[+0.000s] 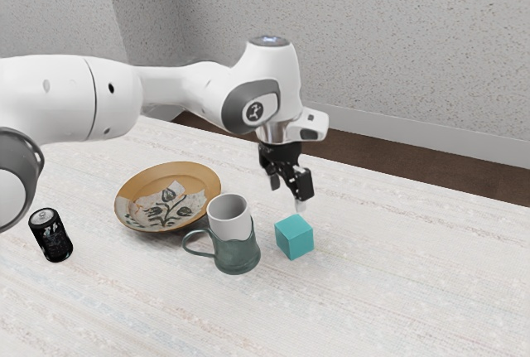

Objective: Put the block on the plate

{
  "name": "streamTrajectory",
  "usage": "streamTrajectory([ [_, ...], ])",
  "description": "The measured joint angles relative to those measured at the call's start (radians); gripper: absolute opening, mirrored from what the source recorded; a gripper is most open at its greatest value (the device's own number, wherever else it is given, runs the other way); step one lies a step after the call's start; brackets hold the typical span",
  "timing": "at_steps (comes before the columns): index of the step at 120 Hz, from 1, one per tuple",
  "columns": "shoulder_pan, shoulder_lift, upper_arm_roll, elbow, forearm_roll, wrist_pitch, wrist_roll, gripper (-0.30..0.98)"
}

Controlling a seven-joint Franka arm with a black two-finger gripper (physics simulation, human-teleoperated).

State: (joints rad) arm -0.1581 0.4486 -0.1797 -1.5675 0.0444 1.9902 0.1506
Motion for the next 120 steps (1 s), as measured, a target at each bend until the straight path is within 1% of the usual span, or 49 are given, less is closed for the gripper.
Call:
streamTrajectory([
  [20,-0.005,0.016,-0.011,-0.009,0.001,0.028,0.019,0.69],
  [38,0.034,0.059,-0.009,0.037,0.007,0.05,0.034,0.69],
  [64,0.056,0.077,-0.009,0.032,0.002,0.064,0.05,0.69],
  [84,0.031,0.075,-0.012,0.03,0.0,0.068,0.055,0.69],
  [120,0.029,0.095,-0.014,0.03,-0.001,0.081,0.058,0.69],
])
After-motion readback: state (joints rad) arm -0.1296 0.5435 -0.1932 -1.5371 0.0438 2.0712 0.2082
